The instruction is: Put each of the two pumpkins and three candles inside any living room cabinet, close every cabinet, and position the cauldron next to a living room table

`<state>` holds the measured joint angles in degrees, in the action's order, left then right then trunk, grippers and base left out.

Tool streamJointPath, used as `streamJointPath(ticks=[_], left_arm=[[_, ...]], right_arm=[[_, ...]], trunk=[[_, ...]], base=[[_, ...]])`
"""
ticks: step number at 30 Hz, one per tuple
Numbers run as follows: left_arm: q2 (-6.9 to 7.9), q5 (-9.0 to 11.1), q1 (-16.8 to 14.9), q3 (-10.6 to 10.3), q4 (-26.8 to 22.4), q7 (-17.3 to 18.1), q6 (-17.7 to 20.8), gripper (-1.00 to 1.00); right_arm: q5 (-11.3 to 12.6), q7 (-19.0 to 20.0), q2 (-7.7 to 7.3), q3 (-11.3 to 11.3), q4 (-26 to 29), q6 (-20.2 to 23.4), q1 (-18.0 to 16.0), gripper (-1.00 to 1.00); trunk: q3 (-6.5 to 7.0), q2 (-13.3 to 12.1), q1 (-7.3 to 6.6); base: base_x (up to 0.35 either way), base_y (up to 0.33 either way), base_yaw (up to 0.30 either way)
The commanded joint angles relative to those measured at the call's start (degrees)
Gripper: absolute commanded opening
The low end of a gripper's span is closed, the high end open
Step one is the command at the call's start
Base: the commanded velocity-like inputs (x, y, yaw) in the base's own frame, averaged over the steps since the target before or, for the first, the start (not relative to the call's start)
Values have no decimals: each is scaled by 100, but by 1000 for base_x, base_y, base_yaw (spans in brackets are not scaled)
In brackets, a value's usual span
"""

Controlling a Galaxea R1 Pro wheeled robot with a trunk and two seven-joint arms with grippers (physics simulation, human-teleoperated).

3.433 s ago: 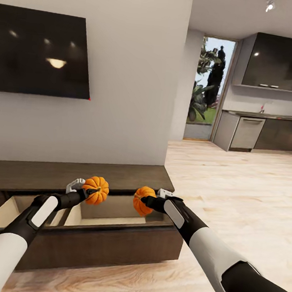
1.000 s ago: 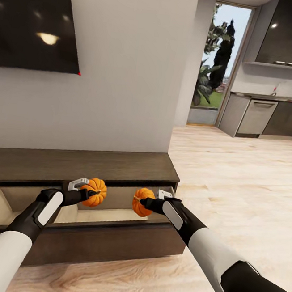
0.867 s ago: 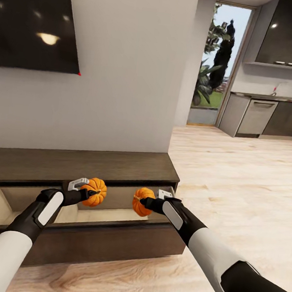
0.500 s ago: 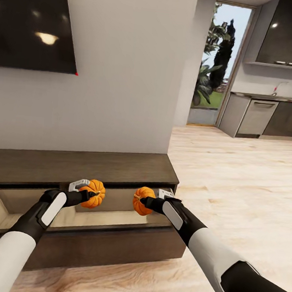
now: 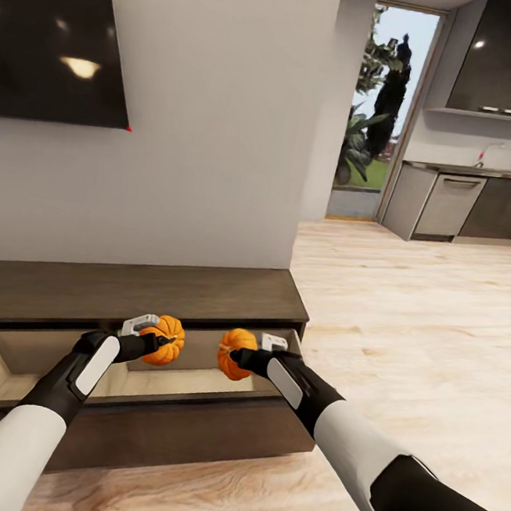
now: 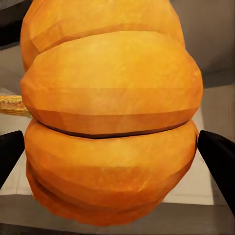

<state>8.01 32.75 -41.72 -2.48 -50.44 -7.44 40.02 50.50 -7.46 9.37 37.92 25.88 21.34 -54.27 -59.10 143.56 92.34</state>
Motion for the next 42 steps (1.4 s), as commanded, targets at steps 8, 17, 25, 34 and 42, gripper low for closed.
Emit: streamJointPath(ticks=[8,17,25,34,42], left_arm=[[8,56,-3,-16,-9,-56,22,-100],[8,56,-3,-16,-9,-55,23,-100],[8,70,-3,-16,-9,-49,23,-100],[8,98,-3,-16,-1,-35,23,-100],[5,100,-3,-16,6,26,26,-100]], right_arm=[[64,24,-5,295,49,-179,-10,-100],[75,33,-14,312,48,-191,-7,-100],[84,33,-14,313,49,-250,-8,-100],[64,33,-21,316,34,-307,-10,-100],[82,-3,-6,323,-455,-779,-11,-100]], trunk=[[-6,2,-1],[24,2,-1],[62,2,-1],[66,2,-1],[66,2,-1]], base=[[0,-14,0],[0,0,148],[0,-96,234],[15,-46,26],[2,-2,0]])
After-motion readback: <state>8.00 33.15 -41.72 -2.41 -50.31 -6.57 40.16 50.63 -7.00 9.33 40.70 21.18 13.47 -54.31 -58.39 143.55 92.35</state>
